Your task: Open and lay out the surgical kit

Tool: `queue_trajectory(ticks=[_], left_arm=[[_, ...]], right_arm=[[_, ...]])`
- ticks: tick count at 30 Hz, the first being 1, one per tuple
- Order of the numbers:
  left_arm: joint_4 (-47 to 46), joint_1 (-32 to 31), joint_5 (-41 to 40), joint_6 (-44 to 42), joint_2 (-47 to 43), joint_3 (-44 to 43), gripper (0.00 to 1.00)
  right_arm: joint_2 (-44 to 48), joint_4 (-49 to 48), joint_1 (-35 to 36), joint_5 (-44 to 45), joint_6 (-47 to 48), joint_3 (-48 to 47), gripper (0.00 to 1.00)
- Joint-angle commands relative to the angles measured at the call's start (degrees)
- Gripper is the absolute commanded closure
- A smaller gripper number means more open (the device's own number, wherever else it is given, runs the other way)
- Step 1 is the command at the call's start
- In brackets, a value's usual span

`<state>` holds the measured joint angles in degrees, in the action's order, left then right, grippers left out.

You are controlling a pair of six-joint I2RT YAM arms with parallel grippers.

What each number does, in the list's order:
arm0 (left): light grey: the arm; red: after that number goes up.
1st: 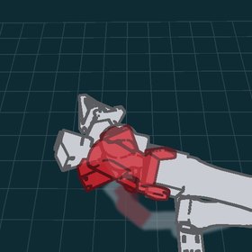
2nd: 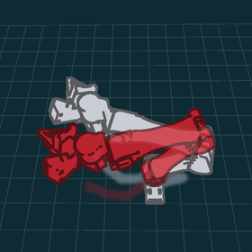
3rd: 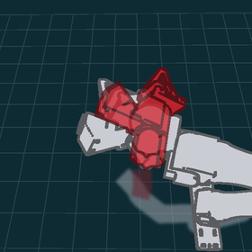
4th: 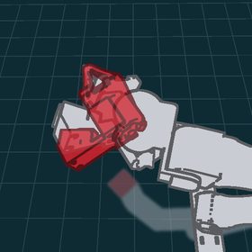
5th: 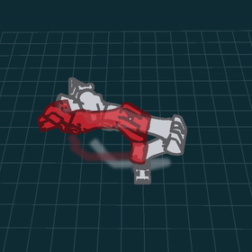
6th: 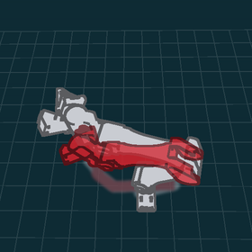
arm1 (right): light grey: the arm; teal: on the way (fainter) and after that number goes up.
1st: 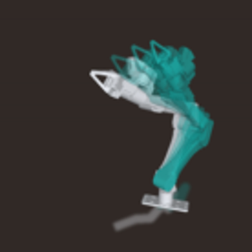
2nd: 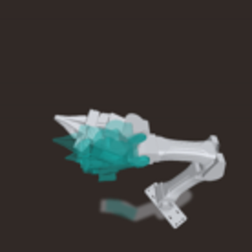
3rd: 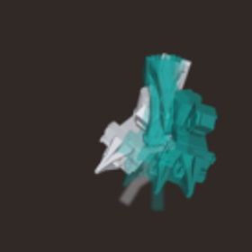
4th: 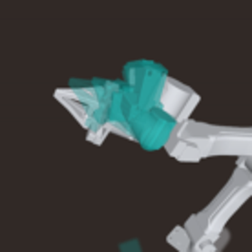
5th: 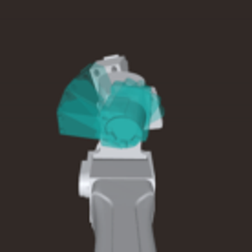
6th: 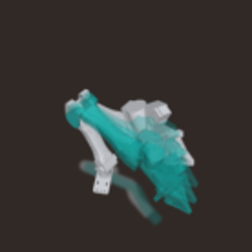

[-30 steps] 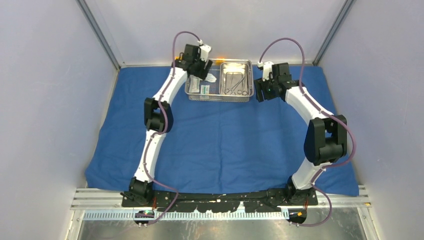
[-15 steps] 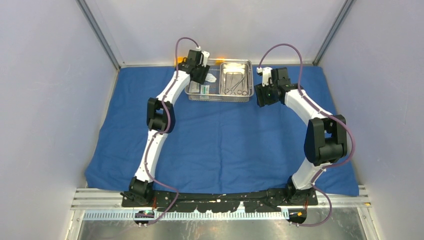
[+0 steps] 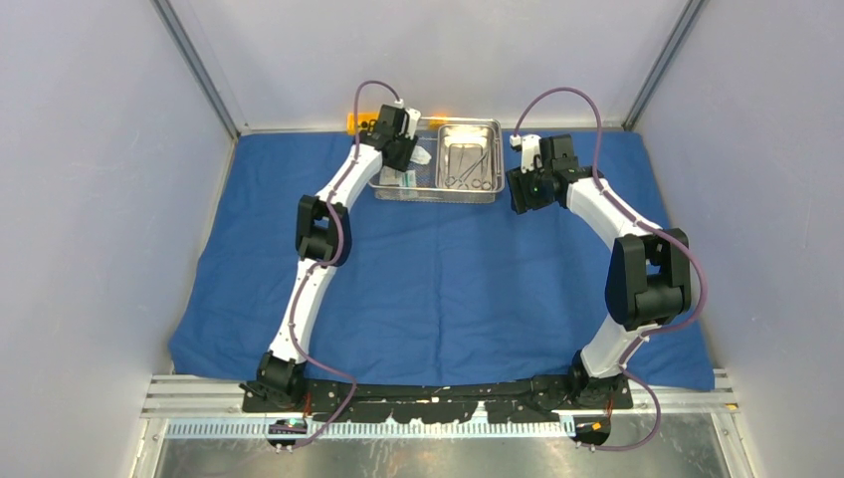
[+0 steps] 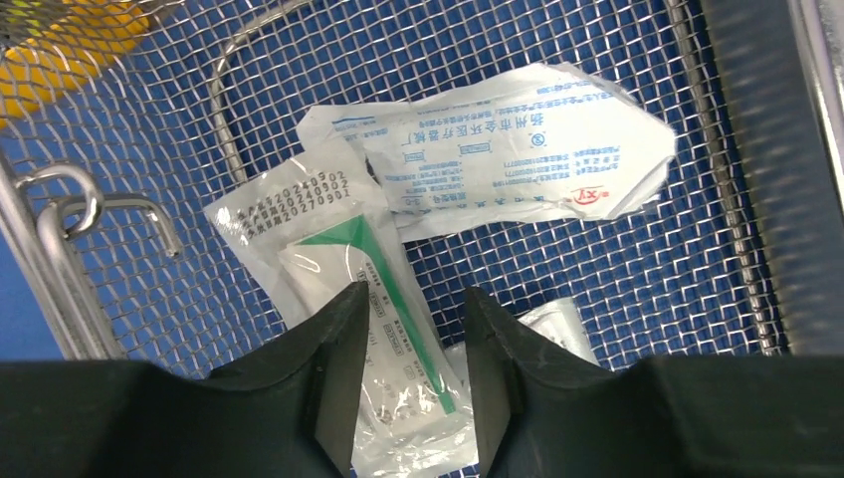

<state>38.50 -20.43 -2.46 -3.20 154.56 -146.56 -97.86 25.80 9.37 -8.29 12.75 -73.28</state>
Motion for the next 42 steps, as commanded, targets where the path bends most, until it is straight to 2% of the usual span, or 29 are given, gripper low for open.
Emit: queue_trajectory(ticks=[1,8,17,18,20,22,25,29,34,38,42], left_arm=[[4.6,0.3,-0.9,0.3,2.2,0.3,0.63],[3.9,0.3,0.9,0.7,0.7,0.4,1.0],[0.8,0.2,2.2,0.4,-4.0,1.8,1.0],[0.5,0.2,3.7,0.1,-4.4,2.1,0.97],[0.4,0.2,4.7,-0.2,-5.3,2.2,0.78],[0.1,0.3,5.3,-0.6,-6.6,2.6,0.65],[-0.5,0.2,5.9,-1.4,-9.1,2.9,0.54],[0.1,0.3,6.6,-2.5,-13.2,2.9,0.5],[-2.1,0.5,4.2,-5.1,-17.8,7.3,0.47],[-1.5,2.1,-0.4,-5.2,-16.6,7.2,0.43],[2.4,4.2,0.0,-2.1,-11.7,2.8,0.38]], right_arm=[[1.1,-0.2,0.0,-1.3,0.4,-1.0,0.42],[0.6,1.1,-0.1,-2.2,0.2,-1.7,0.43],[-0.9,0.3,0.0,-1.3,-2.2,-5.6,0.44],[-1.4,0.3,0.0,-1.4,-2.9,-7.0,0.44],[-2.9,0.4,0.0,-1.6,-4.3,-9.4,0.44],[-3.6,0.6,0.0,-2.4,-5.2,-11.0,0.44],[-4.1,0.3,0.0,-3.4,-5.8,-10.8,0.44],[-4.4,0.2,0.0,-3.4,-5.6,-9.4,0.44],[-4.5,0.5,0.0,-3.9,-5.5,-9.4,0.44],[-4.7,1.0,0.0,-4.2,-5.3,-9.6,0.44],[-4.9,1.3,0.0,-4.2,-5.0,-9.4,0.44]])
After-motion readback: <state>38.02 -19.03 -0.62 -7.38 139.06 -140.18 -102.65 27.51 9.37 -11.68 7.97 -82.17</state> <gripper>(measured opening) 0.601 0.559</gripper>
